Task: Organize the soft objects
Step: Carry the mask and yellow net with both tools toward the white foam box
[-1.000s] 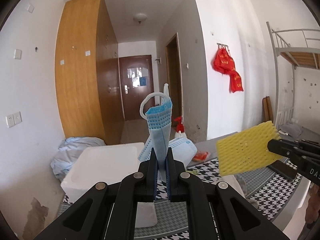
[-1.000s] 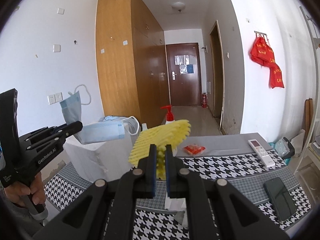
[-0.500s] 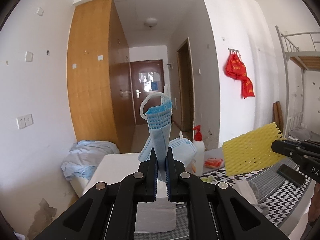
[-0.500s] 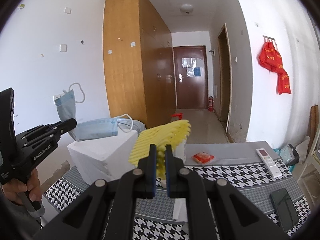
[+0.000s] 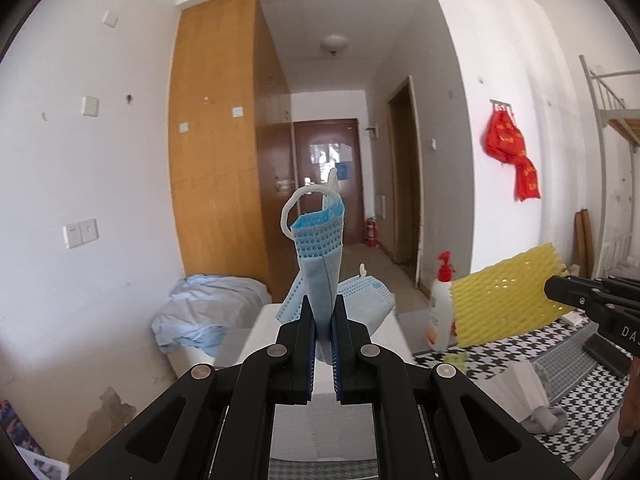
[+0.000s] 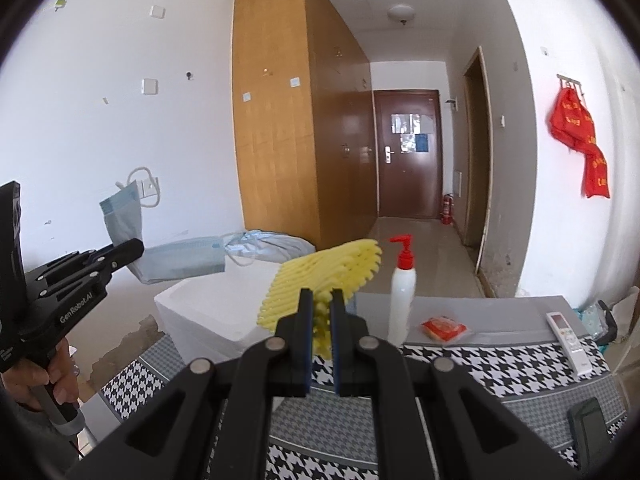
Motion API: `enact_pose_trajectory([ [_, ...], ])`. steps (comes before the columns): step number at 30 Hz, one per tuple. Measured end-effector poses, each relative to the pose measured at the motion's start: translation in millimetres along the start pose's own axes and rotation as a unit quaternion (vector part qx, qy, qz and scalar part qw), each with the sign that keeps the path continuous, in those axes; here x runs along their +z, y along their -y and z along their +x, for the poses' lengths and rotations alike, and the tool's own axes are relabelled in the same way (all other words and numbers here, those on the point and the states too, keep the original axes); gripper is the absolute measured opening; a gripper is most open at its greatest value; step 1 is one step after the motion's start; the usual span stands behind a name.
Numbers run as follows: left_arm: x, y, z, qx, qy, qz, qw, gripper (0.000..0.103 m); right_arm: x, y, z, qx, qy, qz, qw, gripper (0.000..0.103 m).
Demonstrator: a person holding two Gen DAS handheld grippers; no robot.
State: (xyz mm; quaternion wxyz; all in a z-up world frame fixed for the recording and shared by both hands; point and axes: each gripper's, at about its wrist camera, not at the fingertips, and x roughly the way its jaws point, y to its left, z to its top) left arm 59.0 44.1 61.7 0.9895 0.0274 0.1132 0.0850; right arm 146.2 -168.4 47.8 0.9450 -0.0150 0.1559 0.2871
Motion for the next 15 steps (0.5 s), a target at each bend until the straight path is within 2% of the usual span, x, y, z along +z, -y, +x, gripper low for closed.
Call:
enact_pose_trajectory([
  [7, -2, -19, -1, 0.030, -0.002, -0.009, 0.9995, 0.007, 5, -12, 12, 0.015, -0.003, -0.006, 1.000, 0.010],
  [15, -7, -37, -1, 0.045, -0.005, -0.019, 0.9988, 0.007, 11, -31, 33, 0.025, -0.013, -0.013, 1.000, 0.010],
])
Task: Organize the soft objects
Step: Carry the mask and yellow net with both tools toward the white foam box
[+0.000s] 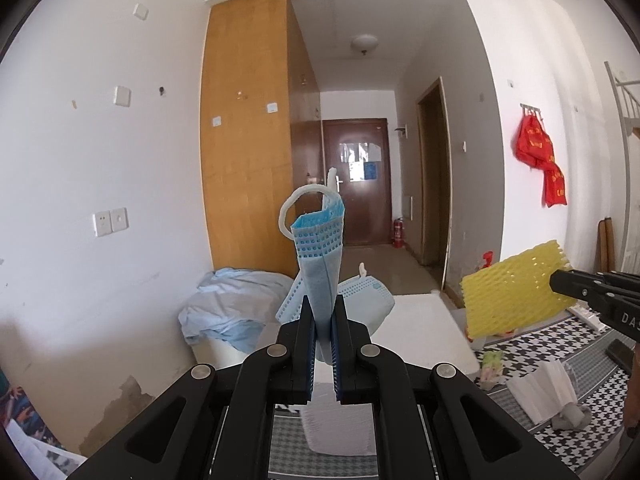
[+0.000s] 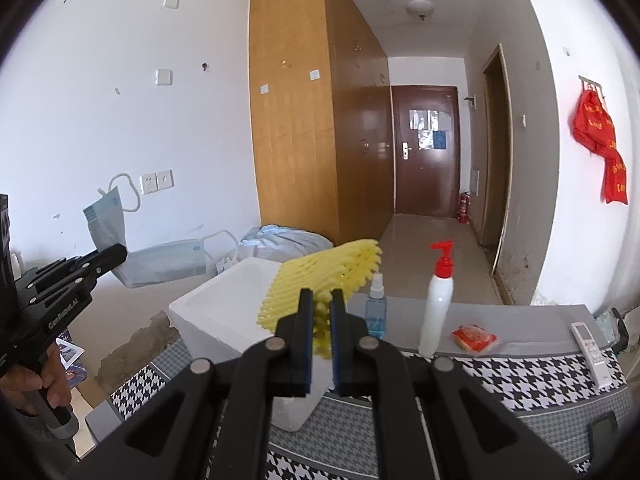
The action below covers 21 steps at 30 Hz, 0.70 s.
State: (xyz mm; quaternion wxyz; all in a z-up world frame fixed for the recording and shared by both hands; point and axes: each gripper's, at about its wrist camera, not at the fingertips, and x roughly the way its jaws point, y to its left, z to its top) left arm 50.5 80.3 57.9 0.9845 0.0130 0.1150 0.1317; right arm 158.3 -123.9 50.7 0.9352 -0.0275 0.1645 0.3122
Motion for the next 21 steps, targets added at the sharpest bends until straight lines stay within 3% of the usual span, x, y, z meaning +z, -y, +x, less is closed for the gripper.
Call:
enact_pose_trajectory([
  [21, -15, -39, -8, 0.030, -0.006, -0.024, 0.9993, 0.007, 13, -40, 59, 0.041, -0.040, -0.003, 0.998, 0.010],
])
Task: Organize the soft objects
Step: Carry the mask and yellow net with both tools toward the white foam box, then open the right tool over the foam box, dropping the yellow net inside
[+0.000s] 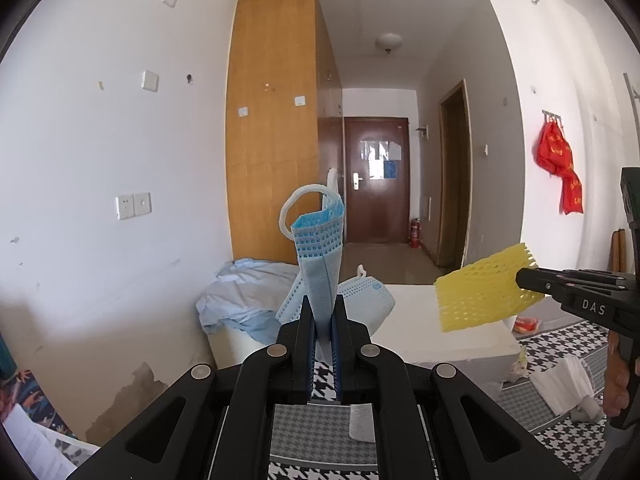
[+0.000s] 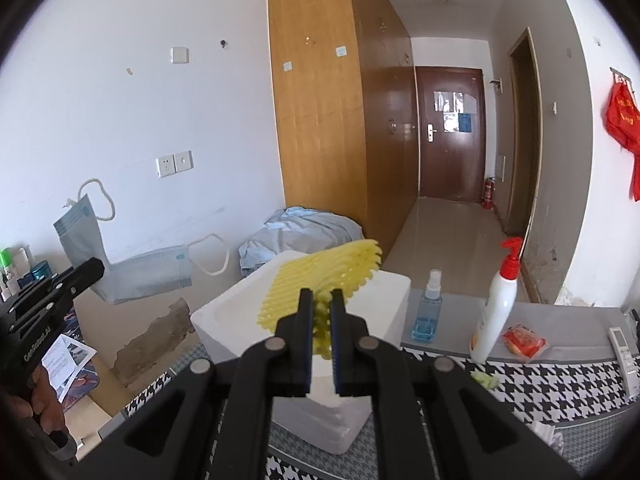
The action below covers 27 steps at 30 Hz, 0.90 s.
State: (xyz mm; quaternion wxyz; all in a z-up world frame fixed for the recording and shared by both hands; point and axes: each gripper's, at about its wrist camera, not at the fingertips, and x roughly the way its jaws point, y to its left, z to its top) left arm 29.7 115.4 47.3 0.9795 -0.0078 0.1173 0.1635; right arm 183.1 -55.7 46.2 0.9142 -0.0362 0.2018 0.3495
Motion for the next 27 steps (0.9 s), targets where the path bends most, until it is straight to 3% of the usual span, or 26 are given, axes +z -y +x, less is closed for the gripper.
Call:
enact_pose_trajectory([
  [14, -6, -11, -1, 0.010, -0.009, -0.012, 0.9998, 0.007, 2, -3, 32, -0.002, -0.030, 0.005, 1.000, 0.010],
  [18, -8, -12, 1, 0.015, -0.013, -0.013, 0.9997, 0.007, 1, -1, 43, -0.007, -0.045, 0.008, 0.999, 0.016],
  [21, -10, -15, 1, 0.019, -0.017, -0.017, 0.9995, 0.007, -1, -2, 51, 0.000, -0.055, 0.008, 0.998, 0.028],
  [23, -10, -18, 1, 0.024, -0.018, -0.020, 0.9994, 0.007, -3, -6, 53, -0.001, -0.061, 0.003, 0.998, 0.052],
  [25, -10, -19, 1, 0.027, -0.018, -0.022, 0.9992, 0.007, -4, -9, 52, -0.001, -0.060, -0.001, 0.998, 0.064],
  [27, -10, -20, 1, 0.027, -0.018, -0.023, 0.9992, 0.007, -5, -12, 50, -0.003, -0.060, -0.007, 0.998, 0.065],
])
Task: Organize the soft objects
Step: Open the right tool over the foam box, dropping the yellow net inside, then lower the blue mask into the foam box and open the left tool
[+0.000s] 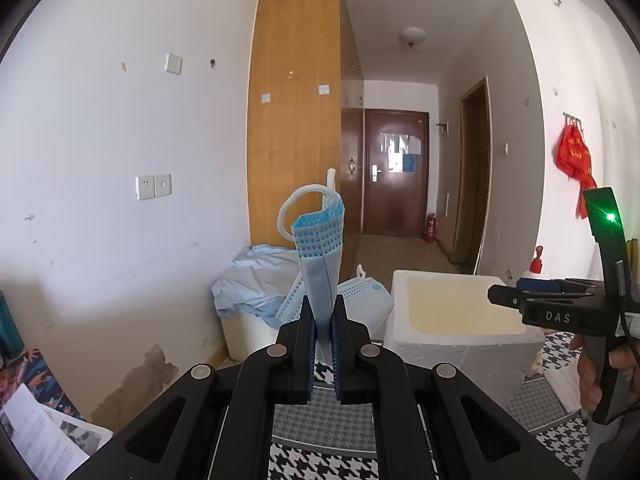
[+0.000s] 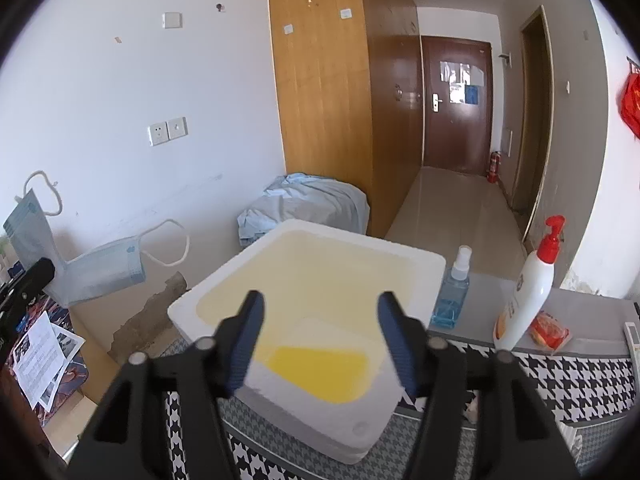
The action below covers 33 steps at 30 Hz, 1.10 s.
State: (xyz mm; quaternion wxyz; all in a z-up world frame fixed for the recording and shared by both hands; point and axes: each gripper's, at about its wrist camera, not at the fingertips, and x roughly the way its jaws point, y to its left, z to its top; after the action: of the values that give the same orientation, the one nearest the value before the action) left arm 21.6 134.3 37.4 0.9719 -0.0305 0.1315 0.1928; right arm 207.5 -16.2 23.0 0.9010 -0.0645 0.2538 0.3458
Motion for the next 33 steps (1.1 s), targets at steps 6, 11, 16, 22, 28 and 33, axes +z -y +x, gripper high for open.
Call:
enact_pose_trajectory([
  [6, 1, 1, 1, -0.003, 0.000, 0.000, 1.0000, 0.007, -1, 3, -8, -0.001, 0.002, 0.005, 1.000, 0.071],
  [11, 3, 2, 1, -0.006, 0.004, -0.002, 1.0000, 0.007, 0, 8, -16, -0.010, 0.011, 0.007, 1.000, 0.079],
  [16, 6, 7, 5, -0.011, 0.006, 0.003, 0.9999, 0.007, -2, 13, -24, -0.015, 0.019, 0.006, 1.000, 0.080],
  [22, 10, 15, 11, -0.023, 0.009, 0.008, 0.9997, 0.007, -7, 23, -37, -0.027, 0.029, 0.007, 0.999, 0.080],
  [28, 13, 26, 20, -0.037, 0.002, 0.011, 0.9993, 0.007, -13, 34, -48, -0.035, 0.039, 0.014, 0.998, 0.086],
  [33, 16, 34, 25, -0.044, 0.003, 0.012, 0.9990, 0.007, -17, 41, -52, -0.039, 0.041, 0.017, 0.998, 0.093],
])
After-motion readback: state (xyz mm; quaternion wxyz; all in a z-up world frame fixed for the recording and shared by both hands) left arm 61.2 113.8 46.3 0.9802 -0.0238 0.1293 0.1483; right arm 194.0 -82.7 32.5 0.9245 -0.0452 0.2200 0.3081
